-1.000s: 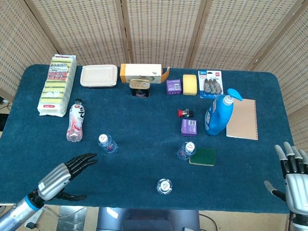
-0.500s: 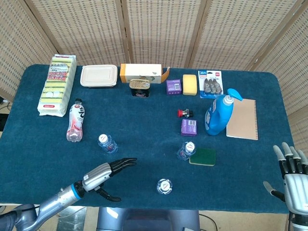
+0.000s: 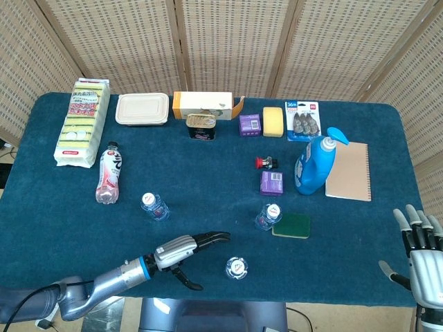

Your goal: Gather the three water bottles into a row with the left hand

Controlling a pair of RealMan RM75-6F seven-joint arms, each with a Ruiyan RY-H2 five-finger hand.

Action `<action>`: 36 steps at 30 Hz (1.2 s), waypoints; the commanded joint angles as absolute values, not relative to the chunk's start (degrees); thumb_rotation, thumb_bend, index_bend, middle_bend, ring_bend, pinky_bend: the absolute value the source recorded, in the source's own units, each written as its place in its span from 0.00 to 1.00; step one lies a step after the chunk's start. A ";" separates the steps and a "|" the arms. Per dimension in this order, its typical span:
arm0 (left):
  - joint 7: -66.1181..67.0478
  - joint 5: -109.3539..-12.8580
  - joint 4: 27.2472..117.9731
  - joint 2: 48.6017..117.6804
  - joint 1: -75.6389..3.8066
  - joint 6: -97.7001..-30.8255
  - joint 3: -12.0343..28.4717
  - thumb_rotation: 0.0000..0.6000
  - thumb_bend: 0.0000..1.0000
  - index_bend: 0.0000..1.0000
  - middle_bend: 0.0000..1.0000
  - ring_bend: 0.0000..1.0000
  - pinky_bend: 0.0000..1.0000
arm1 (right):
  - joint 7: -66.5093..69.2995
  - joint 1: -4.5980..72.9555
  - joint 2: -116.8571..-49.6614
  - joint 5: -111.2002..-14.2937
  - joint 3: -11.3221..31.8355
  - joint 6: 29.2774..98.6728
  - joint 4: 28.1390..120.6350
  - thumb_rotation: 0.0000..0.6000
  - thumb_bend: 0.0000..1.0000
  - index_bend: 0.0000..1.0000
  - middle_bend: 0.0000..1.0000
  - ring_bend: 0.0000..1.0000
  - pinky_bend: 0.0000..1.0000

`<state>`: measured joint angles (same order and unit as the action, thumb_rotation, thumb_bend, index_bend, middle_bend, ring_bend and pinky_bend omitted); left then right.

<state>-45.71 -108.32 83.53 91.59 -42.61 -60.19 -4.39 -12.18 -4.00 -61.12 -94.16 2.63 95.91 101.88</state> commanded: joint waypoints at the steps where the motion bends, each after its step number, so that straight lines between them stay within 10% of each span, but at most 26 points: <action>1: -43.95 -106.18 83.93 93.43 -44.39 -57.82 -3.39 1.00 0.08 0.00 0.00 0.00 0.11 | -11.98 -4.00 -61.06 -94.09 2.65 95.91 101.86 1.00 0.16 0.00 0.00 0.00 0.00; 9: -37.90 -100.20 84.24 97.20 -46.69 -53.18 -1.09 1.00 0.09 0.00 0.00 0.00 0.15 | -10.86 -3.96 -60.68 -93.83 2.77 95.93 101.66 1.00 0.16 0.00 0.00 0.00 0.00; 12: -33.49 -97.14 84.37 98.80 -46.10 -52.92 0.26 1.00 0.15 0.02 0.15 0.05 0.28 | -10.54 -3.97 -60.58 -93.88 2.75 95.98 101.61 1.00 0.16 0.00 0.00 0.00 0.00; 18: -26.00 -91.75 85.57 101.58 -45.38 -52.07 2.02 1.00 0.24 0.42 0.46 0.32 0.47 | -10.00 -3.92 -60.39 -93.73 2.77 95.89 101.59 1.00 0.16 0.00 0.00 0.00 0.00; 36: -22.65 -90.67 88.55 98.47 -43.48 -57.35 2.74 1.00 0.29 0.52 0.52 0.37 0.48 | -9.93 -3.95 -60.35 -94.09 2.55 95.93 101.67 1.00 0.16 0.00 0.00 0.00 0.00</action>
